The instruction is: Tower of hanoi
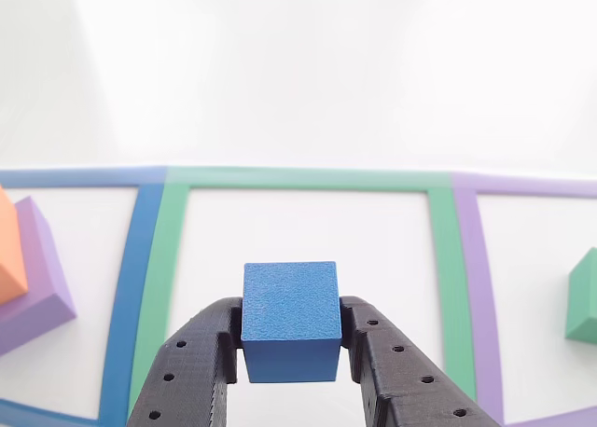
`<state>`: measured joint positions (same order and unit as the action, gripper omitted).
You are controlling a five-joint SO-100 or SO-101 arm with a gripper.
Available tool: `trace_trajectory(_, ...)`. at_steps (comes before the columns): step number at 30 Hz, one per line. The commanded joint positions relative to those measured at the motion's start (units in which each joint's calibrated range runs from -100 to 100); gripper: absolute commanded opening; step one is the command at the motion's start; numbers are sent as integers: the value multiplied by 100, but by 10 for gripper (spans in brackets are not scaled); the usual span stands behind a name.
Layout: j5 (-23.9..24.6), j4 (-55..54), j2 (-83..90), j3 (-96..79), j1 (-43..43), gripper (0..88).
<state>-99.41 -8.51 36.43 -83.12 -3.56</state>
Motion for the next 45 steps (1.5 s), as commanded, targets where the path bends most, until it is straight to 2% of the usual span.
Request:
trace_trajectory(1,-59,-1590,-894,-89,185,22)
trace_trajectory(8,-59,-3119,-2321,-89,360,25)
trace_trajectory(28,-59,-4358,-4380,674,139,31)
trace_trajectory(45,-59,-4657,-4492,720,200,189)
